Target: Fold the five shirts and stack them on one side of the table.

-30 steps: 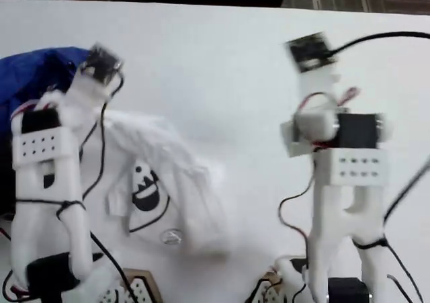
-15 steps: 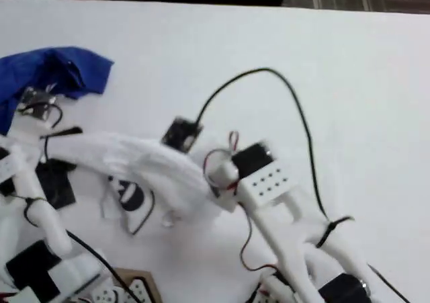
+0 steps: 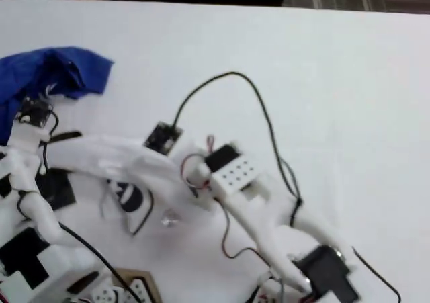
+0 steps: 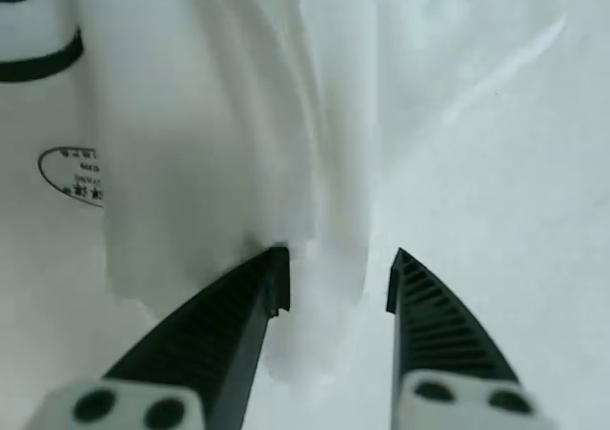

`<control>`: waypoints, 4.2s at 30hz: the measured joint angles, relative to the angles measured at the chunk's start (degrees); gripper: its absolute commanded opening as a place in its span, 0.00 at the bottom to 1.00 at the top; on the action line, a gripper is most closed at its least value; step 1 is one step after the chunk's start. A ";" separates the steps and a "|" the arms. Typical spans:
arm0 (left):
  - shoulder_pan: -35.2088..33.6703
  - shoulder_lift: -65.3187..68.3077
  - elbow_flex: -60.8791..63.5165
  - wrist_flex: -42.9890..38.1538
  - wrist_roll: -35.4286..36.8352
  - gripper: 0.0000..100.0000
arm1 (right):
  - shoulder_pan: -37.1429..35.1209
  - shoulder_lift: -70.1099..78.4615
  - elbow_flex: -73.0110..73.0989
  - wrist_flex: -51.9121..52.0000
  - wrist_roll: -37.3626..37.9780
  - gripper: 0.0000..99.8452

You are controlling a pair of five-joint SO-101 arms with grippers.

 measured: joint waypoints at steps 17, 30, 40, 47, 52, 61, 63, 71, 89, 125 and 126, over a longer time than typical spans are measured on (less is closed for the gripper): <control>0.00 0.00 0.00 0.00 0.00 0.02 | 11.34 2.99 -14.86 0.00 -0.62 0.02; 0.00 0.00 0.00 0.00 0.00 0.02 | 8.70 3.43 -16.35 5.10 -0.88 0.04; 0.00 0.00 0.00 0.00 0.00 0.02 | 5.27 5.98 -15.82 5.36 -1.14 0.09; 0.00 0.00 0.00 0.00 0.00 0.02 | 4.75 11.78 -15.82 5.36 -1.14 0.09; 0.00 0.00 0.00 0.00 0.00 0.02 | 4.75 12.92 -15.82 5.36 -1.14 0.09; 0.00 0.00 0.00 0.00 0.00 0.02 | 4.66 12.92 -15.82 7.12 -1.14 0.14; 0.00 0.00 0.00 0.00 0.00 0.02 | 4.66 12.92 -15.82 7.12 -1.14 0.14; 0.00 0.00 0.00 0.00 0.00 0.02 | 4.66 12.92 -15.82 7.12 -1.14 0.12; 0.00 0.00 0.00 0.00 0.00 0.02 | 6.07 10.81 -18.46 10.46 2.73 0.02; 0.00 0.18 0.00 0.00 0.00 0.02 | 5.63 13.45 -19.78 10.81 4.13 0.11; 0.00 0.18 0.00 0.00 0.00 0.02 | 5.63 13.54 -19.78 10.81 4.13 0.11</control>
